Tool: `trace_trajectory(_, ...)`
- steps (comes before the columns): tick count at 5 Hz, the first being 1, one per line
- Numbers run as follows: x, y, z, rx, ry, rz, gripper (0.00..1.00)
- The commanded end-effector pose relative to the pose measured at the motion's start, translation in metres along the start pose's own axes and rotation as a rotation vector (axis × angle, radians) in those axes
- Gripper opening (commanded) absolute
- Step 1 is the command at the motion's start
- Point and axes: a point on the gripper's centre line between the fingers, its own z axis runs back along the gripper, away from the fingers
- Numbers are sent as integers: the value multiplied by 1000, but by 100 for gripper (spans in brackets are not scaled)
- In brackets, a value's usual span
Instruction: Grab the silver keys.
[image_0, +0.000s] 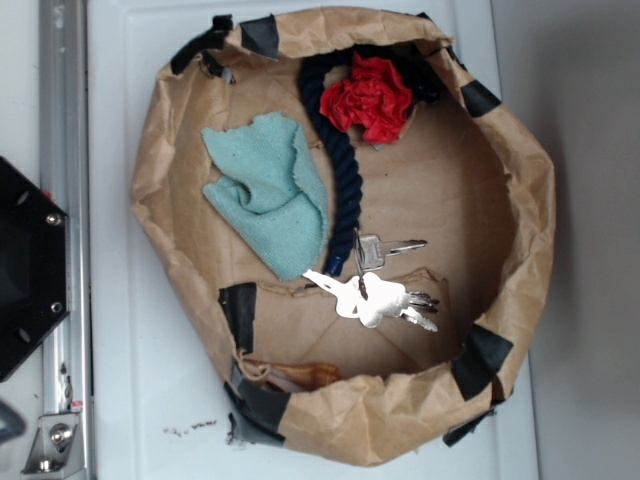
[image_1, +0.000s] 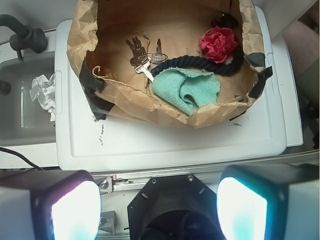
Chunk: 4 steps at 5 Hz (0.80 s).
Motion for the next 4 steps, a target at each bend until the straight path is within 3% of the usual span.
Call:
trace_trajectory(1, 0, 0, 0, 0, 0, 0, 100)
trace_trajectory(2, 48, -11, -15, -1, -47, 212, 100)
trace_trajectory(3, 74, -9, -24, -11, -78, 377, 100)
trace_trajectory(4, 99, -10, -44, 8, -70, 594, 100)
